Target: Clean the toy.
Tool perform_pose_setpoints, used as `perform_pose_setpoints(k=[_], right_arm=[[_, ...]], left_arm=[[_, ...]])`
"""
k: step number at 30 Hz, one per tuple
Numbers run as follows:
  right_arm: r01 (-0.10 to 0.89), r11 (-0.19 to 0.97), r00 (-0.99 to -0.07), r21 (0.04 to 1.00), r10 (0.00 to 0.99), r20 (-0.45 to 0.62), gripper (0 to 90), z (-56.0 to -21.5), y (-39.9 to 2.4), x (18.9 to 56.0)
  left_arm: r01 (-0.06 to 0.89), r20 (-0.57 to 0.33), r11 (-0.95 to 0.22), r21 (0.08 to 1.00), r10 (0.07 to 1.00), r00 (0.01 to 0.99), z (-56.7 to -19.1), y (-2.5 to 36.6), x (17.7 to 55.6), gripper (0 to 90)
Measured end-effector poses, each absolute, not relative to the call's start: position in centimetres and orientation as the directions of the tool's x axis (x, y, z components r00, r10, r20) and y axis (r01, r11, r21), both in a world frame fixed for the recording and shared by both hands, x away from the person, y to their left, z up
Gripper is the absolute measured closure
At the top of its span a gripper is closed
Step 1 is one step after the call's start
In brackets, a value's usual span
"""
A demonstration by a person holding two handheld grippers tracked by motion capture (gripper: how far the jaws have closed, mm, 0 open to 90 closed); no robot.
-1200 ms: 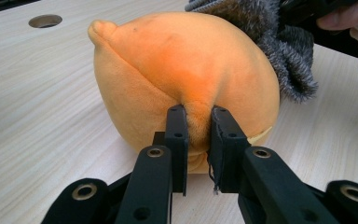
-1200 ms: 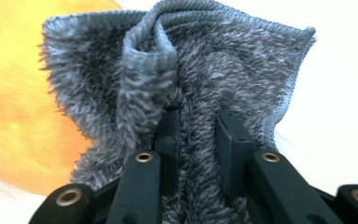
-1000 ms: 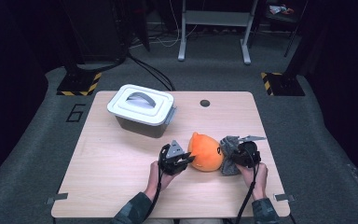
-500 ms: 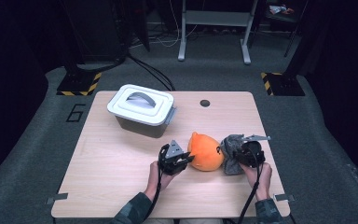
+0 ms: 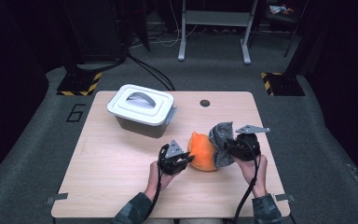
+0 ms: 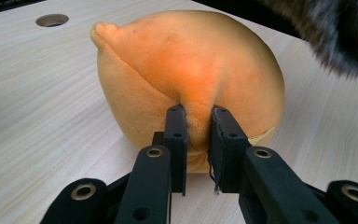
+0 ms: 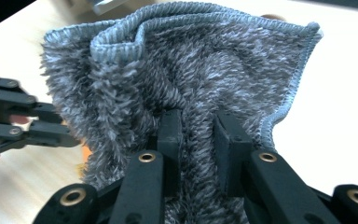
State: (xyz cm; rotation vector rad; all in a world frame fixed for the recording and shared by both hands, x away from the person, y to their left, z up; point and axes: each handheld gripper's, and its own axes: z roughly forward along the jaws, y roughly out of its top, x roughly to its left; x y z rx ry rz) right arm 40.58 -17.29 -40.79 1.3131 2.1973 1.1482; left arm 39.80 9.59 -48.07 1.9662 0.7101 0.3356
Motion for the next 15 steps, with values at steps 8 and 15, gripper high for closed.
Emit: perform_pose_setpoints(k=[8,15], right_arm=[[0.612,0.310,-0.536,0.728,0.839,0.094,74.0,-43.1,-15.0,42.1],[0.606,0.326,-0.538,0.726,0.840,0.071,74.0,-43.4,-14.8,42.5]], left_arm=[[0.346,-0.068,-0.342,0.874,0.618,0.784,-48.3,9.9,40.0,74.4],[0.352,-0.073,-0.341,0.872,0.620,0.782,-48.4,10.2,40.2,56.5]])
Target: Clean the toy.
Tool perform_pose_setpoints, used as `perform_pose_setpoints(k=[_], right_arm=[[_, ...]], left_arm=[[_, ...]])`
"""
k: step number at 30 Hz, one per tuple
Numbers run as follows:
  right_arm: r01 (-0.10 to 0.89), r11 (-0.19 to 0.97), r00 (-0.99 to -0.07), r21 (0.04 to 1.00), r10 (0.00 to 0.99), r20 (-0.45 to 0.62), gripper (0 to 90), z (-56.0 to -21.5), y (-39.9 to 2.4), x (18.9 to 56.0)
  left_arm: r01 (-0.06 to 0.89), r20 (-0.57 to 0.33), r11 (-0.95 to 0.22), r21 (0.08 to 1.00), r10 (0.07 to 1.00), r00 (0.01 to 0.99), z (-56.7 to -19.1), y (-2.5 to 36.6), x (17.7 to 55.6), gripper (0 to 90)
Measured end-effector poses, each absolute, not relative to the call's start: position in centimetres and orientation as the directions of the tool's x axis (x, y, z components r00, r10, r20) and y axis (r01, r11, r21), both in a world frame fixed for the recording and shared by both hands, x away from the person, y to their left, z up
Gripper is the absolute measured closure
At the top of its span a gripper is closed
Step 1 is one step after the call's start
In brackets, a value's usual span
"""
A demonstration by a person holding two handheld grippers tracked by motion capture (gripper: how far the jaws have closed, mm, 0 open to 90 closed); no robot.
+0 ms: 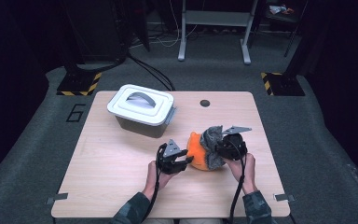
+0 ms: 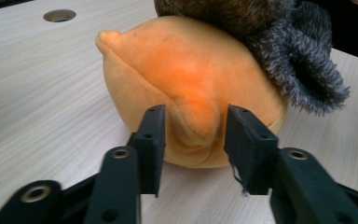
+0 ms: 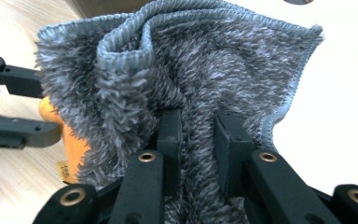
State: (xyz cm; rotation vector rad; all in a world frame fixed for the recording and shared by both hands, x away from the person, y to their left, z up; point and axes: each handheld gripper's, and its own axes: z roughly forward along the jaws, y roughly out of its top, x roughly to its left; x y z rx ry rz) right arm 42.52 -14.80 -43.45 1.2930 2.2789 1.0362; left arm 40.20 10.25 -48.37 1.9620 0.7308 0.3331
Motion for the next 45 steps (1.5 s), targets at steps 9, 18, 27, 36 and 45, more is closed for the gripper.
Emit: perform_pose_setpoints(k=[9,18,27,36,45], right_arm=[[0.611,0.325,-0.536,0.722,0.841,0.075,74.1,-43.6,-14.9,43.1],[0.621,0.322,-0.532,0.714,0.842,0.083,74.1,-44.1,-15.0,43.8],[0.611,0.301,-0.516,0.732,0.853,0.080,74.1,-44.2,-15.1,43.7],[0.571,0.272,-0.524,0.774,0.847,0.088,74.8,-42.2,-15.3,42.5],[0.512,0.319,-0.601,0.797,0.797,0.068,74.6,-40.3,-12.1,41.7]], left_arm=[[0.328,-0.023,-0.399,0.856,0.605,0.796,-49.1,10.0,40.5,38.4],[0.257,0.054,-0.463,0.848,0.558,0.828,-49.7,8.8,40.7,47.4],[0.265,0.053,-0.450,0.853,0.580,0.813,-49.6,8.3,40.7,73.8],[0.331,-0.035,-0.380,0.864,0.610,0.792,-48.8,9.0,40.5,78.5],[0.356,-0.070,-0.361,0.862,0.611,0.789,-47.6,8.4,40.1,78.6]])
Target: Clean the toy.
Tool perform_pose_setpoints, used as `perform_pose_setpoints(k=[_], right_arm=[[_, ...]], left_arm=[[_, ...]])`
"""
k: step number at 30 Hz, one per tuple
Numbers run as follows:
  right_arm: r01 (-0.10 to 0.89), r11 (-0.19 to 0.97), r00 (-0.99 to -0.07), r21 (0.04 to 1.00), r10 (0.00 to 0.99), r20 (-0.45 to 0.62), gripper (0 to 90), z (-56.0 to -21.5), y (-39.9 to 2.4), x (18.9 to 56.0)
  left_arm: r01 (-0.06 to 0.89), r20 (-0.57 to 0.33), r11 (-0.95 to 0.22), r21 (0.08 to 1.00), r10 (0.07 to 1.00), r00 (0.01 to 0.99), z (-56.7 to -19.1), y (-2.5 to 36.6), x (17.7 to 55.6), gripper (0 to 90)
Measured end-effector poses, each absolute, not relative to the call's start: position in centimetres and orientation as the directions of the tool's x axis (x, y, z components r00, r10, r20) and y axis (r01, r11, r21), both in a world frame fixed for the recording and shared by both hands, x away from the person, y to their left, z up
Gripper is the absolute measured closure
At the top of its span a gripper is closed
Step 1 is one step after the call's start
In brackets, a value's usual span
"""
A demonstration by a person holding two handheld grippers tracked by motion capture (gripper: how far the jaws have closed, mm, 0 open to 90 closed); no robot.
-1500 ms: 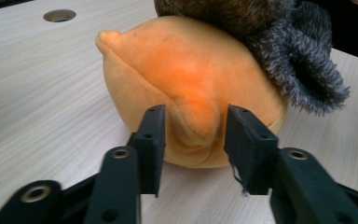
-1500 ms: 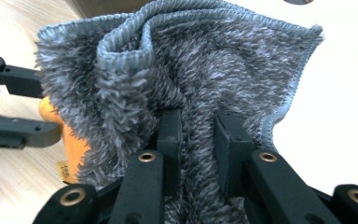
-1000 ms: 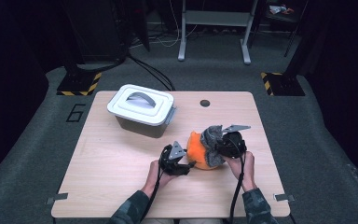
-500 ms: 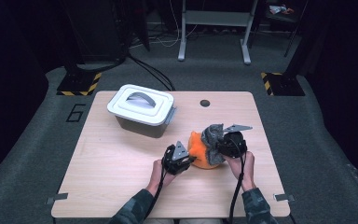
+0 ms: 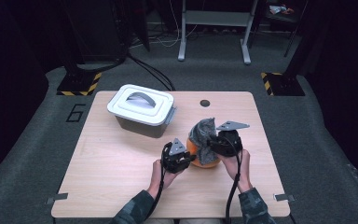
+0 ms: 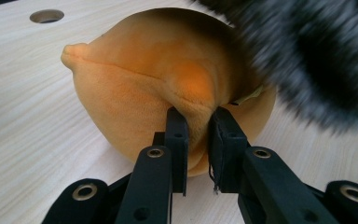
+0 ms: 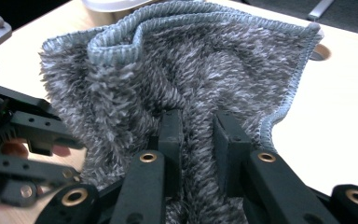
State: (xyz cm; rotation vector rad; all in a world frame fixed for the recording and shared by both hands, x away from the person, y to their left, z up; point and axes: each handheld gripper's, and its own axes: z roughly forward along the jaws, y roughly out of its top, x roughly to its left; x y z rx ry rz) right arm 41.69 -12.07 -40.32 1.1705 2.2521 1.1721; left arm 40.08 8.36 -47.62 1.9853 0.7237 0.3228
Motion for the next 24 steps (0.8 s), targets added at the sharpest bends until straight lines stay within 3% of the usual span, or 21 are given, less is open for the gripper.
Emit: perform_pose_setpoints(k=[11,24], right_arm=[[0.488,0.436,-0.609,0.756,0.790,-0.063,74.5,-41.8,-9.9,42.2],[0.531,0.389,-0.554,0.752,0.831,-0.038,74.4,-42.2,-12.4,41.7]], left_arm=[[0.363,-0.067,-0.361,0.859,0.623,0.779,-48.3,8.6,40.2,77.5],[0.372,-0.079,-0.356,0.857,0.623,0.778,-48.4,8.6,40.2,76.6]])
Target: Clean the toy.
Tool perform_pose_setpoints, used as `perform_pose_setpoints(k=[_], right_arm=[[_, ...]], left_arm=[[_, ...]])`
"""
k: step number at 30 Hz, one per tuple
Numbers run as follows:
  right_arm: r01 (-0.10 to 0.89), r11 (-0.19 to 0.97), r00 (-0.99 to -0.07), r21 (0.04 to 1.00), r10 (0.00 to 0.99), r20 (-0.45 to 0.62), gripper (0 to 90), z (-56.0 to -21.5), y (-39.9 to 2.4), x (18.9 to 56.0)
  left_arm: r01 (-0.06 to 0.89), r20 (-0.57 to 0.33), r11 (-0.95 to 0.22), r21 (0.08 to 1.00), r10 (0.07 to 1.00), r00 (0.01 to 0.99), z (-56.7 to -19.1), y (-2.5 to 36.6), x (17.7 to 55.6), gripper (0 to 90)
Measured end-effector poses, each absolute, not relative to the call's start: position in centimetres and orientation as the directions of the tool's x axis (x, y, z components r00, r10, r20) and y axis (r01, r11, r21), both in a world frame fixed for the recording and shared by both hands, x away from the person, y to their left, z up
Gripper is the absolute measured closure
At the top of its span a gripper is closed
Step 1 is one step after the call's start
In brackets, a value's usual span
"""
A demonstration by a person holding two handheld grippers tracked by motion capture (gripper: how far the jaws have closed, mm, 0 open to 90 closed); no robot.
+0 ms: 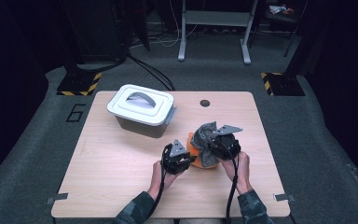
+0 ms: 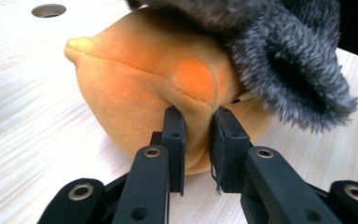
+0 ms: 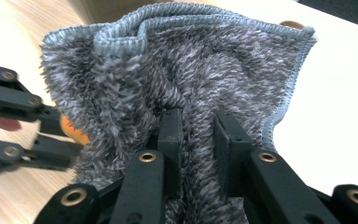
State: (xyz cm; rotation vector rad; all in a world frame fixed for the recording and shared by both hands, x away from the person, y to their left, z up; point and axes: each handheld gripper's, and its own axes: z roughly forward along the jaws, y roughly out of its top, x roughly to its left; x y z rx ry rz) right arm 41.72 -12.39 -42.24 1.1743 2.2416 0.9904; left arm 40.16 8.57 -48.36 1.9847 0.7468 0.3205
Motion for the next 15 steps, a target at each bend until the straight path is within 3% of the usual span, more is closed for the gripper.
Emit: perform_pose_setpoints(k=[15], right_arm=[[0.596,0.325,-0.474,0.735,0.880,-0.005,74.2,-44.2,-16.8,41.8]], left_arm=[[0.364,-0.076,-0.349,0.864,0.622,0.779,-48.4,8.6,40.2,75.7]])
